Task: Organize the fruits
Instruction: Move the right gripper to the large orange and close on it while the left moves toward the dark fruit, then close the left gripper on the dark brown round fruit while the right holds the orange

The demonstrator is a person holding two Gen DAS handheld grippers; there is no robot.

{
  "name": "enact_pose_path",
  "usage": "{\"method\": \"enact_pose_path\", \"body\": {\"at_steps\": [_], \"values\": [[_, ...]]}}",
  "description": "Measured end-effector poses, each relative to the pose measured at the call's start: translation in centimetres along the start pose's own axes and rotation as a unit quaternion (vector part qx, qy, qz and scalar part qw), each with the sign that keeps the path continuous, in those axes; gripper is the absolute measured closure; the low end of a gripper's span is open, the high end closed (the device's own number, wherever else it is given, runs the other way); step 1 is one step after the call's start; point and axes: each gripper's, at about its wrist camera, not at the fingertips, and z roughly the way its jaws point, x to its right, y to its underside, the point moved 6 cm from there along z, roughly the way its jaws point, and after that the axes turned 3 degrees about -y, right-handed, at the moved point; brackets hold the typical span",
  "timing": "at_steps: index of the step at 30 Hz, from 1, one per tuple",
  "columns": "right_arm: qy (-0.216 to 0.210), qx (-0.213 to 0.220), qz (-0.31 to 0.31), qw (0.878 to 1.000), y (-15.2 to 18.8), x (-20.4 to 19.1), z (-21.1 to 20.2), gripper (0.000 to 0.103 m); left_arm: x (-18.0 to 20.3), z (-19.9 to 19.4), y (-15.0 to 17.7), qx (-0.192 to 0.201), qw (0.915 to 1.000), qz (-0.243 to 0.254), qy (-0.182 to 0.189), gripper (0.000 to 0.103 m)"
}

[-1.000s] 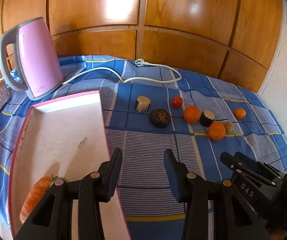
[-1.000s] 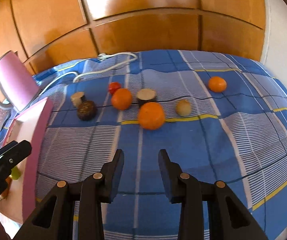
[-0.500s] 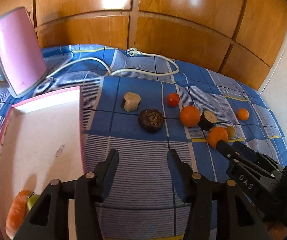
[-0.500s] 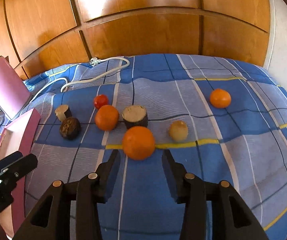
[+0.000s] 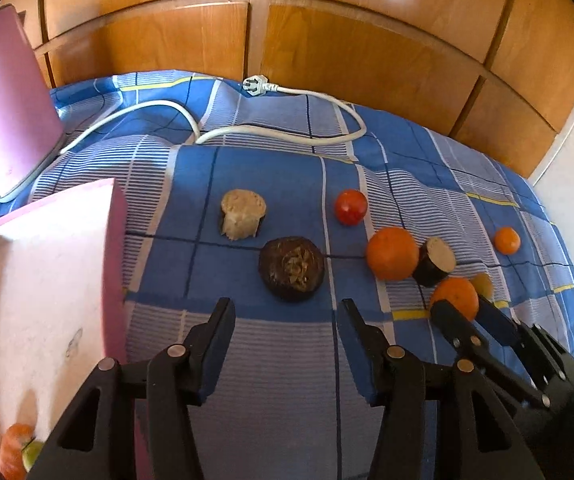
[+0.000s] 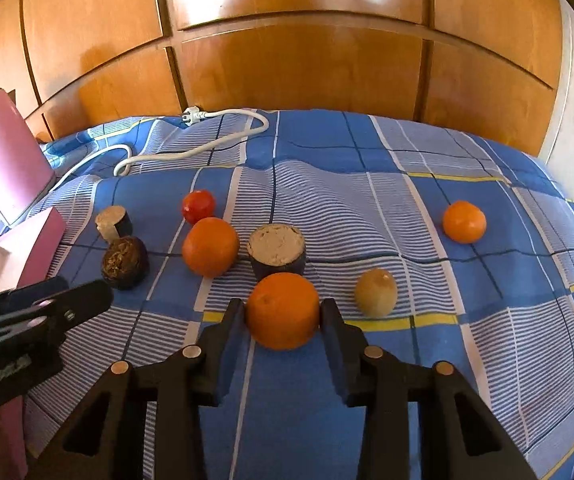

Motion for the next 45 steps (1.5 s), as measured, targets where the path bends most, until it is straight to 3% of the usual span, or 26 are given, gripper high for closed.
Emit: {"method": "enact_pose_path", "body": {"at_steps": [14, 15, 16, 21, 38, 45], "values": [[-0.013, -0.011, 0.006, 1.000, 0.2, 0.1, 0.8, 0.064, 0.2, 3.5, -2.0, -0.011, 0.9998, -0.017, -0.004, 0.049], [-0.014, -0.012, 0.007, 1.000, 0.3, 0.1, 0.9, 0.064, 0.2, 3.5, -2.1, -0.010, 0.9998, -0.017, -0.004, 0.051], [-0.013, -0.013, 0.007, 1.000, 0.3, 0.1, 0.9, 0.064, 0.3, 3.6, -2.2, -0.008, 0.9998, -0.016, -0.004, 0.060], [-0.017, -0.014, 0.010, 1.000, 0.4, 0.2, 1.0, 0.064, 0.4, 3.3, -1.8, -0.003, 1.0000, -0.009, 0.002, 0.062], [-0.015, -0.018, 0.004, 1.000, 3.1, 0.0, -1.7, 0.065, 2.6, -2.8, 7.0, 0.005, 0.9992, 0.036, 0.015, 0.062], [-0.018, -0.017, 0.004, 1.000, 4.7, -0.2, -3.6, 0.065, 2.4, -4.5, 9.2, 0.009, 0.9990, 0.040, 0.019, 0.062]]}}
